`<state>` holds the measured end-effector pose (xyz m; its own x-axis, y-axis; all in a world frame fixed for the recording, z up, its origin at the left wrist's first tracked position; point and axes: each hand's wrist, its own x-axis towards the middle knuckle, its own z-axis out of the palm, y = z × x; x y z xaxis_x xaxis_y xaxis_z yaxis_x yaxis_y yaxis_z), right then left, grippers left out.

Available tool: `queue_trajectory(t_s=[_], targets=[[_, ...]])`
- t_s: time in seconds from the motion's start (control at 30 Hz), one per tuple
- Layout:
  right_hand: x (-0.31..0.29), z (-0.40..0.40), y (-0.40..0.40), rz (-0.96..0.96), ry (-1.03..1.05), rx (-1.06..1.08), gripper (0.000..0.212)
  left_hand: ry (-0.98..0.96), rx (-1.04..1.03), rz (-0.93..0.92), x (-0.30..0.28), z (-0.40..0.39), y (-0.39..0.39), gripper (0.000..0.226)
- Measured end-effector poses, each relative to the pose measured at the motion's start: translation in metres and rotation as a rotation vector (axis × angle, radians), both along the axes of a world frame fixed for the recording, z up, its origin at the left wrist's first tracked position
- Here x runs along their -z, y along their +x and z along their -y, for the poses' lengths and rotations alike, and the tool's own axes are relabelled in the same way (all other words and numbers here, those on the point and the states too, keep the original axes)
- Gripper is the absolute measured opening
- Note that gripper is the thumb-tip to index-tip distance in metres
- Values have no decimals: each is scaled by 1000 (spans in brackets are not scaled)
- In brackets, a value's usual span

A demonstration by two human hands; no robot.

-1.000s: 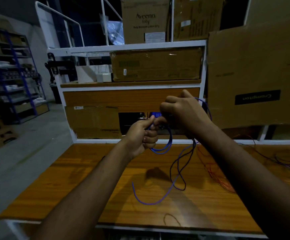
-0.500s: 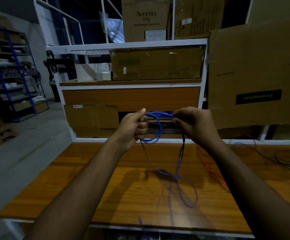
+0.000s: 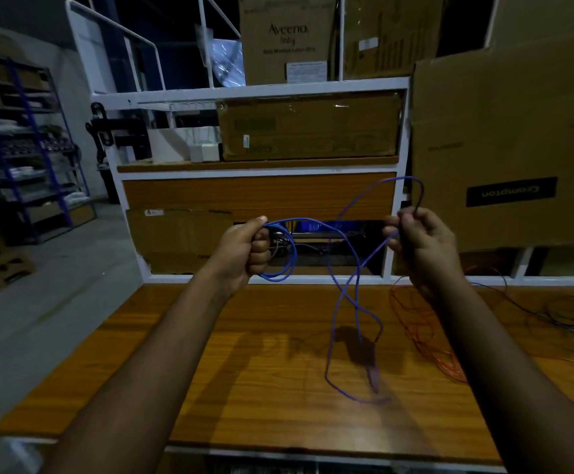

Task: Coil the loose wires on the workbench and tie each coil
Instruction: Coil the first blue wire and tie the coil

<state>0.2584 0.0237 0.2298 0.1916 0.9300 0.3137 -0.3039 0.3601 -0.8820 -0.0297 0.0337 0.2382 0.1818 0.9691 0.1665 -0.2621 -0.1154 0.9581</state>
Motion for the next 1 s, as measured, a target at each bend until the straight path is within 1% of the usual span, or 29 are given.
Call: queue_trajectory(t_s=[0.07, 0.13, 0.2, 0.27, 0.3, 0.37, 0.47, 0.53, 0.57, 0.6, 0.63, 0.67, 0.73, 0.8, 0.83, 0.87, 0.93, 1.0], targets=[[9, -6, 0, -73, -220, 4, 20, -8, 11, 20, 2, -2, 0, 41], [19, -10, -3, -53, -398, -17, 21, -10, 22, 37, 3, -4, 1, 41], [26, -13, -6, 75, -535, -70, 24, -8, 24, 52, 4, -5, 4, 40], [30, -12, -11, 203, -609, -130, 23, 0, 8, 68, 5, -6, 7, 41], [31, -9, -14, 267, -624, -146, 23, 6, -3, 78, 5, -6, 8, 41], [33, -7, -19, 467, -606, -110, 28, 13, -18, 106, 5, -8, 8, 41], [35, -7, -27, 879, -477, 30, 47, -3, -21, 149, 4, -10, 10, 42], [33, -4, -32, 1155, -328, 180, 69, 1, -33, 145, 4, -11, 13, 43], [32, -2, -35, 1230, -225, 269, 78, 11, -42, 134, 4, -11, 15, 43], [30, 2, -38, 1273, -108, 359, 83, 21, -52, 122, 3, -11, 17, 43], [26, 8, -43, 1299, 10, 446, 84, 29, -60, 112, 3, -11, 19, 43], [22, 12, -47, 1316, 125, 517, 80, 34, -68, 104, 2, -11, 21, 43], [15, 20, -58, 1324, 389, 600, 66, 36, -79, 94, 1, -11, 23, 43], [12, 27, -71, 1360, 686, 580, 45, 39, -84, 90, -1, -10, 25, 42], [14, 29, -79, 1410, 799, 526, 36, 40, -85, 88, -2, -10, 26, 42], [17, 30, -86, 1478, 859, 455, 31, 40, -84, 83, -3, -10, 25, 42], [26, 27, -101, 1648, 855, 353, 29, 53, -83, 51, -5, -10, 24, 42], [36, 20, -113, 1768, 806, 391, 30, 75, -96, -2, -6, -11, 22, 42]])
